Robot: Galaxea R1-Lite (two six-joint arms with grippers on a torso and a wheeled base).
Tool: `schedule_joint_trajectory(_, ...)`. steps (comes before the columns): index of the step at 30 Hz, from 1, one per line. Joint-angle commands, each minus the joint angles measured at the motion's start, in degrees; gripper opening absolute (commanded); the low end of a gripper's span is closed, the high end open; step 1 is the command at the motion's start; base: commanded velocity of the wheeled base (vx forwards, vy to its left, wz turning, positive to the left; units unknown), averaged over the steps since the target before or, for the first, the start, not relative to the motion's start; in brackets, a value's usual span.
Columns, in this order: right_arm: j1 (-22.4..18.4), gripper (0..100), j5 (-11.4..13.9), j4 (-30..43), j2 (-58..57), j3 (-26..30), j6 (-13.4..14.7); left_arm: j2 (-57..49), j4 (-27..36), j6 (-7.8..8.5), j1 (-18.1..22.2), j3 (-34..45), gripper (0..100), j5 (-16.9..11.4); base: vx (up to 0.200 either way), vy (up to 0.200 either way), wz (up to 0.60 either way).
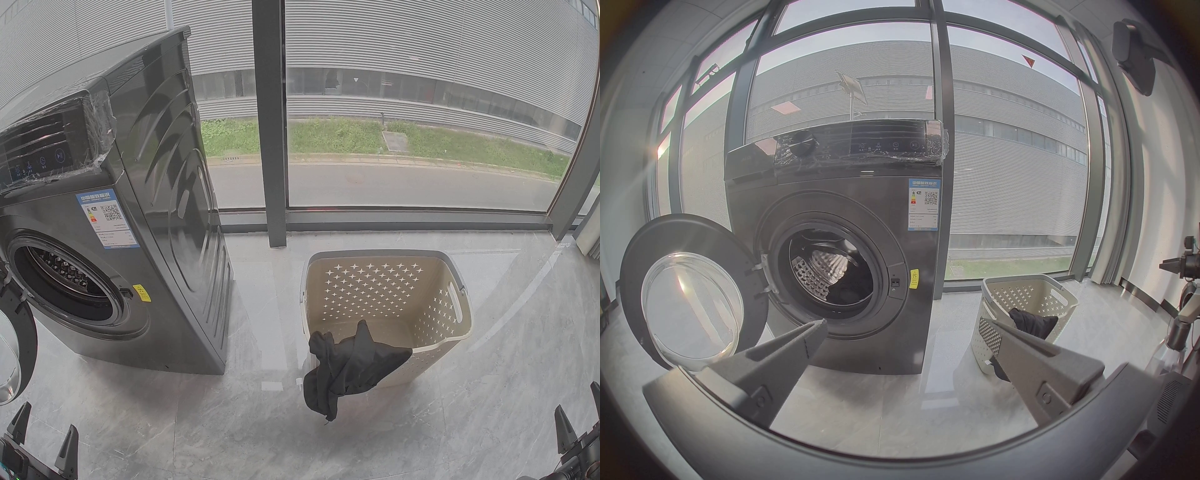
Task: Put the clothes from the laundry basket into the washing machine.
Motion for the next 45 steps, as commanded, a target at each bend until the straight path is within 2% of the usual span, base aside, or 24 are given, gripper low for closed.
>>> schedule_joint_trajectory(1,-0.04,100,0.15,-0.05,-0.93,1.01,-0.17,-0.93,-0.11,-0.23,0.0,0.92,100,0.04,0.0,0.0,0.0)
schedule_joint_trajectory(14,-0.04,100,0.33,-1.54,-0.93,-0.13,-0.17,-0.93,-0.02,-0.67,0.0,0.92,100,0.13,0.0,0.0,0.0)
schedule_joint_trajectory(15,0.05,100,0.24,-3.48,-0.93,-4.53,0.1,-0.93,-0.02,-0.67,0.0,0.92,100,0.04,0.0,0.0,0.0)
schedule_joint_trajectory(16,0.14,100,0.5,-3.92,1.8,-13.49,0.8,-0.93,-0.02,-0.67,0.0,0.92,100,0.04,0.0,0.0,0.0)
schedule_joint_trajectory(18,1.54,100,1.2,-2.33,8.83,-19.47,2.56,-0.93,-0.02,-0.67,0.0,0.92,100,0.04,0.0,0.0,0.0)
schedule_joint_trajectory(19,2.6,100,1.82,-1.46,11.2,-19.99,3.44,-0.93,-0.02,-0.67,0.0,0.92,100,0.04,0.0,0.0,0.0)
schedule_joint_trajectory(23,8.84,100,4.37,-0.93,21.31,-16.65,6.95,-0.93,-0.02,-0.5,0.0,0.84,100,-0.14,0.0,0.0,0.0)
schedule_joint_trajectory(25,9.1,100,4.46,-0.93,21.84,-16.57,7.13,-0.93,-0.02,-0.41,0.0,0.84,100,-0.14,0.0,0.0,0.0)
schedule_joint_trajectory(26,13.41,100,5.69,-1.46,30.54,-15.86,8.97,-0.93,-0.02,-0.32,0.0,0.84,100,-0.23,0.0,0.0,0.0)
schedule_joint_trajectory(29,18.16,100,7.97,-3.56,39.5,-15.86,12.14,-0.93,-0.02,-0.5,0.0,0.84,100,-0.31,0.0,0.0,0.0)
schedule_joint_trajectory(31,20.18,100,8.32,-6.03,45.57,-15.95,13.54,-0.93,-0.02,-0.58,0.0,0.84,100,-0.31,0.0,0.0,0.0)
schedule_joint_trajectory(33,20.88,100,8.41,-8.31,49.35,-15.86,13.98,-0.93,-0.02,-0.67,0.0,0.84,100,-0.31,0.0,0.0,0.0)
schedule_joint_trajectory(34,21.58,100,8.5,-12.79,54.88,-15.42,13.81,-0.93,-0.02,-0.67,0.0,0.84,100,-0.31,0.0,0.0,0.0)
schedule_joint_trajectory(35,21.67,100,8.5,-13.23,55.24,-15.42,13.81,-0.93,-0.02,-0.67,0.0,0.84,100,-0.31,0.0,0.0,0.0)
schedule_joint_trajectory(38,23.69,100,8.5,-22.72,65.87,-13.67,13.54,-0.93,-0.02,-0.67,0.0,0.84,100,-0.31,0.0,0.0,0.0)
schedule_joint_trajectory(45,24.75,100,8.32,-31.34,79.05,-14.19,13.46,-0.93,-0.02,-0.67,0.0,0.84,100,-0.31,0.0,0.0,0.0)
